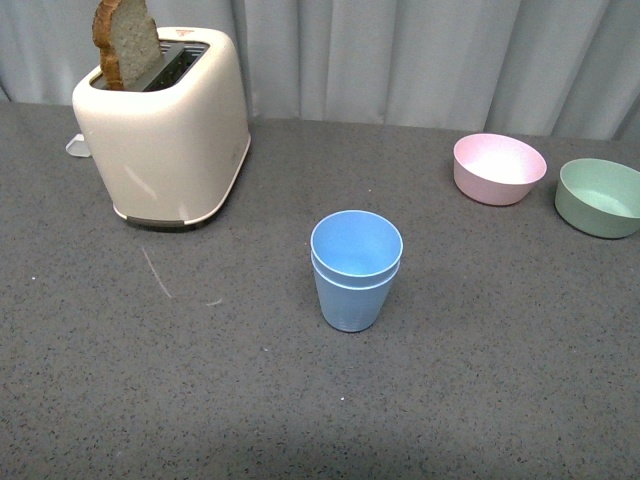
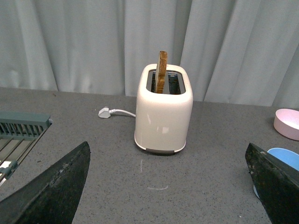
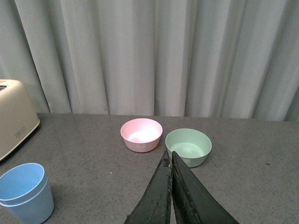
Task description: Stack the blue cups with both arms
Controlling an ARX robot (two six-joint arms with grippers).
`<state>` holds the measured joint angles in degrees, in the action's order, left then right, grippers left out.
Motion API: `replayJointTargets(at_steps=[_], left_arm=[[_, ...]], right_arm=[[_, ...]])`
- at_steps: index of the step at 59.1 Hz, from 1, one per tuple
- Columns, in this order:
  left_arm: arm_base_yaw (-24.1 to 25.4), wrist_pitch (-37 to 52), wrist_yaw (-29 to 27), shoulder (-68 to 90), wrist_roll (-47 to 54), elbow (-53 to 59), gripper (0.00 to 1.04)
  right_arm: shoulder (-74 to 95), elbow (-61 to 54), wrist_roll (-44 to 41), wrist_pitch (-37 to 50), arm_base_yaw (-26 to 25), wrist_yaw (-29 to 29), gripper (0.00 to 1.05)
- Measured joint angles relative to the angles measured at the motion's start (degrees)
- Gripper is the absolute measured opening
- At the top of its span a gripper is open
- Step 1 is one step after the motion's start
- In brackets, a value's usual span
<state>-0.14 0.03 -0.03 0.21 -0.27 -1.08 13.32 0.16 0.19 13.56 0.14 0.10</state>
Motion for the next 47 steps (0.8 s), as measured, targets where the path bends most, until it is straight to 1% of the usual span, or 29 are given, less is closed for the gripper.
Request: replayJointTargets(at_steps=[16, 18, 20, 23, 35, 38, 39, 40, 44, 47], left_arm=[[0.0, 0.0, 0.0, 0.0, 0.0, 0.0, 0.98], [0.0, 0.0, 0.0, 0.0, 0.0, 0.0, 0.98], [0.0, 0.0, 0.0, 0.0, 0.0, 0.0, 0.98], [0.0, 0.0, -0.1, 0.0, 0.0, 0.0, 0.98], [0.0, 0.0, 0.0, 0.0, 0.0, 0.0, 0.98], [0.0, 0.0, 0.0, 0.0, 0.0, 0.0, 0.98], [0.0, 0.0, 0.0, 0.0, 0.0, 0.0, 0.98], [0.0, 0.0, 0.0, 0.0, 0.0, 0.0, 0.98], [0.0, 0.0, 0.0, 0.0, 0.0, 0.0, 0.98], [0.0, 0.0, 0.0, 0.0, 0.0, 0.0, 0.98]], right_arm=[[-3.5, 0.0, 0.0, -3.5, 0.0, 0.0, 0.01], [-5.6, 0.1, 0.0, -5.9, 0.0, 0.0, 0.01], [-8.7, 0.0, 0.0, -10.4, 0.0, -0.1, 0.01], [-11.5, 0.0, 0.0, -13.1, 0.0, -0.2, 0.01], [-13.1, 0.0, -0.1, -13.4, 0.0, -0.2, 0.02], [-13.1, 0.0, -0.1, -13.5, 0.0, -0.2, 0.10], [-13.1, 0.0, -0.1, -13.5, 0.0, -0.2, 0.13], [-13.1, 0.0, -0.1, -13.5, 0.0, -0.2, 0.19], [-13.1, 0.0, -0.1, -13.5, 0.0, -0.2, 0.34], [-13.1, 0.0, -0.1, -13.5, 0.0, -0.2, 0.42]])
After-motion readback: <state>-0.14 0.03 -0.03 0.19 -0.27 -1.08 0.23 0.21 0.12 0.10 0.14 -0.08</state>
